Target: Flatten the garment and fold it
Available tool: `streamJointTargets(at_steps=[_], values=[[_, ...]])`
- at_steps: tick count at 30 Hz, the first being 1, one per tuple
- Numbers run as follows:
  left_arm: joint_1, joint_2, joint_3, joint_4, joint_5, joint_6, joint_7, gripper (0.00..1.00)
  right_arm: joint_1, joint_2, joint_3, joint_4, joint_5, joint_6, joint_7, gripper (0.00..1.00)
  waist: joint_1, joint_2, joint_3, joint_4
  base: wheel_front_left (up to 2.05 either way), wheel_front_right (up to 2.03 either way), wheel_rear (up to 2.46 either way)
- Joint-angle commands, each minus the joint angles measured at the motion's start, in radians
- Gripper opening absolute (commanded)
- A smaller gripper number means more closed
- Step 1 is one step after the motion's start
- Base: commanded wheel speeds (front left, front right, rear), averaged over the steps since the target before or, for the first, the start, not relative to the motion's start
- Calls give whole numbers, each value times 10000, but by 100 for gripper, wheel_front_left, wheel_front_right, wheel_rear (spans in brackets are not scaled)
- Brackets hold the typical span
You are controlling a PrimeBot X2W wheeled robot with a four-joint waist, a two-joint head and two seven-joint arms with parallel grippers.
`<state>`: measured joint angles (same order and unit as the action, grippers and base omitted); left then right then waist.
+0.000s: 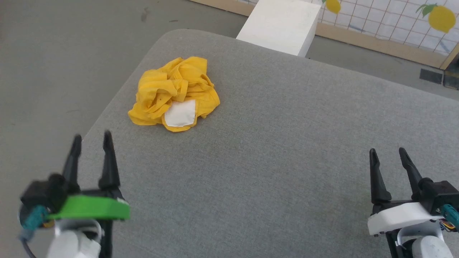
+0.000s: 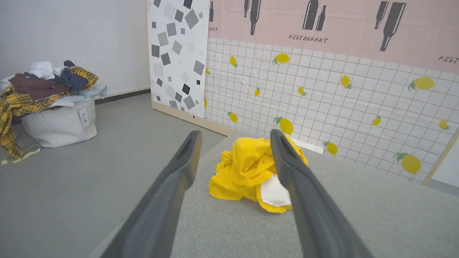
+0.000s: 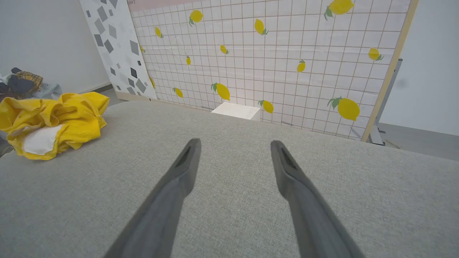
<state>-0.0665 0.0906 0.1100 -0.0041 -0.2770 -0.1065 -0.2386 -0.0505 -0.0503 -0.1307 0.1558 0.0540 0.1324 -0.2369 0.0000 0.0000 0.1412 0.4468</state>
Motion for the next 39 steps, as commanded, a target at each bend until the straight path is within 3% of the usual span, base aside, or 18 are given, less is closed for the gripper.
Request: streamJointTargets(at_steps=[1,7,14,24,31,39], values=[[-548,375,-72,-108,-178,-108,28,100,-199,1,-66,52,24,-16,-115,100,0,0,135,28,0,0,0],[-2651,2121,-585,-270,-1432,-229,1403,100,-353,1,-237,22,-74,-17,-238,100,0,0,663,-9,0,0,0],[-5256,4112,-1105,995,-3079,-239,3335,100,-749,1,-195,-257,-393,-17,-249,100,0,0,1565,-508,0,0,0],[-7050,5736,-2660,3135,-5234,-240,6142,100,-1219,1,-162,-845,-808,-17,-249,100,0,0,2899,-1501,0,0,0],[-7026,6405,-3483,3892,-6797,-241,7771,100,-1352,1,-252,-1513,-927,-17,-249,100,0,0,3724,-2357,0,0,0],[-7170,6361,-3841,5301,-7671,-241,8515,100,-1187,1,-478,-2172,-1021,-17,-202,100,0,0,4530,-3007,0,0,0]])
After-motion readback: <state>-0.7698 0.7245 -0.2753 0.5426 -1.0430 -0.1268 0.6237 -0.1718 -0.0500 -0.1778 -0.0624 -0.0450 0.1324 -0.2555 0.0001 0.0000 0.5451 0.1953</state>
